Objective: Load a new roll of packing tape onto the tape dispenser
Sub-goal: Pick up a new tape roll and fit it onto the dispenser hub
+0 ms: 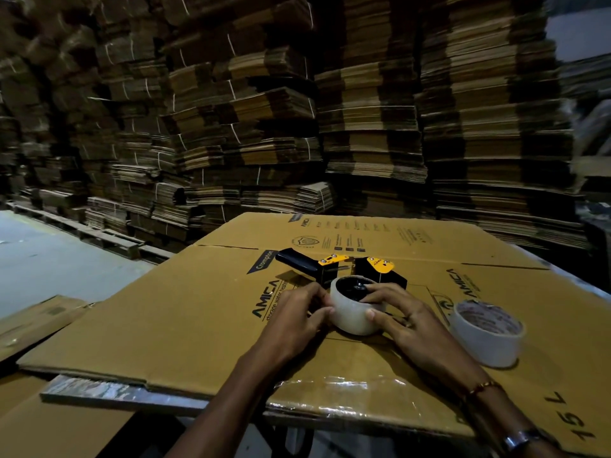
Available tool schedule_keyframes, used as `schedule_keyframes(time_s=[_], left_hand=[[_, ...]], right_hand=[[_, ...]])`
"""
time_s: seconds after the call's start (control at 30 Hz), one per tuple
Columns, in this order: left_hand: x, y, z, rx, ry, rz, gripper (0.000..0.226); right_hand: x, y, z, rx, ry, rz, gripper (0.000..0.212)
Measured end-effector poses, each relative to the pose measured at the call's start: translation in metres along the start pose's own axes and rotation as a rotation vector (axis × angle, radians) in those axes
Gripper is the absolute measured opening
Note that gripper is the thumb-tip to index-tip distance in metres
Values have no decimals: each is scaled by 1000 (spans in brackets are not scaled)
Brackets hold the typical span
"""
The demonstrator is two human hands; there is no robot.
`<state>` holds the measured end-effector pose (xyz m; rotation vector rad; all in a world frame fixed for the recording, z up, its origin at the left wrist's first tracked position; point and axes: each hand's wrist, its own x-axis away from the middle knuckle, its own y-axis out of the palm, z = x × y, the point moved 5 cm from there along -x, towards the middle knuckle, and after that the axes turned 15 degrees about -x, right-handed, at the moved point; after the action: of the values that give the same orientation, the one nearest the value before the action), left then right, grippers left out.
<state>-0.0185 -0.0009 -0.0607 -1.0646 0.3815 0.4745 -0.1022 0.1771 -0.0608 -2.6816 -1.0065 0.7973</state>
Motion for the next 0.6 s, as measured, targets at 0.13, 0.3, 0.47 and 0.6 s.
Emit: schedule_keyframes(time_s=[0.13,0.3,0.47,0.6], left_hand=[[2,2,1,-31,-15,47,8],[0,5,-2,-46,-25,64,6],[-1,4,-3,-23,-25,50,6],[-2,3,-2,20,-10,28,5]], right_hand=[[0,0,2,8,6,4,17],[0,1,4,43,36,0,19],[-2,10,-5,141,-16,-9,50],[-14,24,-7,283,-49,-7,77]])
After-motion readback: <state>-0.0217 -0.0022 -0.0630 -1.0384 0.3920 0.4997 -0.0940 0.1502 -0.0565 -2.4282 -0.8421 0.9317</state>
